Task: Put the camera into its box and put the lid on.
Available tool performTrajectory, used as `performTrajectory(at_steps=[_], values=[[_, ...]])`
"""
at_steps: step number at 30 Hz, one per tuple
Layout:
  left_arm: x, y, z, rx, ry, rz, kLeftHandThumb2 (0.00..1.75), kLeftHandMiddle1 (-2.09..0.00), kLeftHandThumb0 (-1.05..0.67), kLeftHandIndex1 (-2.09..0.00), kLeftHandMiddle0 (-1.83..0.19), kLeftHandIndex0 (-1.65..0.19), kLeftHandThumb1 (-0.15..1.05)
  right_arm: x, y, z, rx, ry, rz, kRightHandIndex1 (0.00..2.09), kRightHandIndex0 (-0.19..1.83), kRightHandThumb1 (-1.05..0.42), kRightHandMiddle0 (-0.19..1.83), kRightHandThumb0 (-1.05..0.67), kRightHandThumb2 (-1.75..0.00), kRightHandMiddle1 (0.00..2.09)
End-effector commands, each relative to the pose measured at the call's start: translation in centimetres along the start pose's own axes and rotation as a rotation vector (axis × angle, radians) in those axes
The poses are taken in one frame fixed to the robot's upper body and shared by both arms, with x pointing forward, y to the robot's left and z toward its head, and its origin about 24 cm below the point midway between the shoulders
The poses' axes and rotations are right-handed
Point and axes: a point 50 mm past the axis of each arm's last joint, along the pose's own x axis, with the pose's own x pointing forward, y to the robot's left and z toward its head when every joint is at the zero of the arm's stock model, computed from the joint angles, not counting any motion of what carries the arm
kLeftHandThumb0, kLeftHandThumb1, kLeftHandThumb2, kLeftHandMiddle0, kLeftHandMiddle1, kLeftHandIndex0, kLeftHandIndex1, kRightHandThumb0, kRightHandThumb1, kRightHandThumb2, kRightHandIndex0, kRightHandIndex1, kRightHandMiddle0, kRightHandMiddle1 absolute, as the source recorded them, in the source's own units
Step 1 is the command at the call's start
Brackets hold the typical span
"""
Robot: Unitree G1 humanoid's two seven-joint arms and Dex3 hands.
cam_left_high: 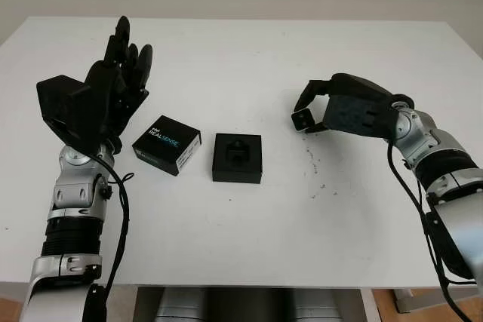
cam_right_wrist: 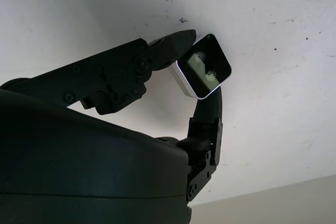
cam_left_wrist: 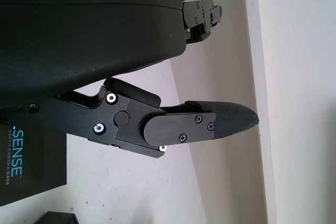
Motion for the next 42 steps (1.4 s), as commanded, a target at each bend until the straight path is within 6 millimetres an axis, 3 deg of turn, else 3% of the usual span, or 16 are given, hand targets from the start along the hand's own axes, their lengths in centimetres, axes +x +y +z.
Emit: performTrajectory(at_steps=[1,16,33,42], values=[[0.0,-0.1,0.1,0.007,-0.007,-0.007,0.45,-0.05,-0.68,-0.05,0.15,0.15,1.05,0.1,0.2,0.1,0.027,-0.003,-0.007,0.04,0.24,-0.94,0.35,-0.30,-0.05,1.30],[-0.1,0.0,0.0,0.001,-0.005,-0.004,0.45,-0.06,-0.67,-0.06,0.14,0.14,1.05,0.1,-0.1,1.0,0.154,-0.083,-0.094,0.06,0.27,-0.92,0.38,-0.29,-0.05,1.31],[-0.2,0.2,-0.1,0.000,-0.005,-0.005,0.45,-0.06,-0.68,-0.06,0.13,0.13,1.05,-0.1,-0.1,3.1,0.593,-0.230,-0.154,0.04,0.19,-0.94,0.24,-0.34,-0.06,1.58],[-0.2,0.2,0.0,0.017,0.004,-0.015,0.45,-0.05,-0.69,-0.05,0.13,0.14,1.05,-0.7,2.2,4.8,0.802,-0.250,-0.088,0.03,0.11,-0.95,0.22,-0.39,-0.05,1.75]])
